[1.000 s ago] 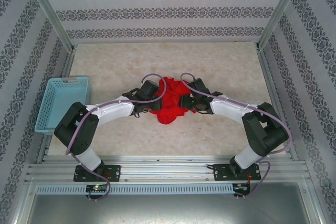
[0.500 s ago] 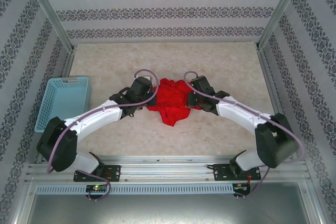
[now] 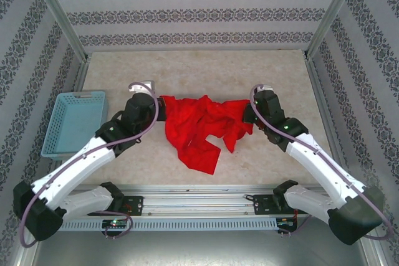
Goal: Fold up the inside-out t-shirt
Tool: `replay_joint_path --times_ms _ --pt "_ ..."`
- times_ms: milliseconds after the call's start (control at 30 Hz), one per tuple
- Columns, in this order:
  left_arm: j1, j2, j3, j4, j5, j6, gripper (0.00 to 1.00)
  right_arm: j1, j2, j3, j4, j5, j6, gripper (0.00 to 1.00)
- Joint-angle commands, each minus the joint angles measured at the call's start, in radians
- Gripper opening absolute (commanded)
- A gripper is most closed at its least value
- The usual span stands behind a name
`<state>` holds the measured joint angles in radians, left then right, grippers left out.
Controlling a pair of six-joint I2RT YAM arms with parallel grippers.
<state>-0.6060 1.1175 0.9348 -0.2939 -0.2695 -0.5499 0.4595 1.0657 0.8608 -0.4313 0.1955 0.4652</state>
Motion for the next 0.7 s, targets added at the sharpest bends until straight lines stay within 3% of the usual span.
replay_joint_path --times_ms 0,100,200,333,500,667 --pt "0.042 0.179 0.049 -0.160 -0.065 -0.037 0.00 -0.026 0.109 -0.008 -0.041 0.031 0.049 0.01" --pt "0.074 0.275 0.093 -0.249 -0.055 -0.070 0.00 -0.089 0.191 0.004 -0.078 0.000 0.082 0.08" --pt "0.085 0.269 0.067 -0.220 -0.006 -0.059 0.00 -0.120 0.203 -0.005 -0.081 -0.024 0.063 0.39" --pt "0.087 0.210 0.022 -0.171 -0.003 -0.050 0.00 -0.041 0.142 -0.015 -0.086 0.007 0.019 0.63" --pt "0.140 0.197 0.003 -0.182 -0.002 -0.069 0.00 0.154 0.057 -0.101 -0.006 -0.042 0.049 0.74" --pt "0.159 0.195 -0.015 -0.173 0.016 -0.078 0.00 0.365 0.149 -0.137 0.066 -0.033 0.090 0.75"
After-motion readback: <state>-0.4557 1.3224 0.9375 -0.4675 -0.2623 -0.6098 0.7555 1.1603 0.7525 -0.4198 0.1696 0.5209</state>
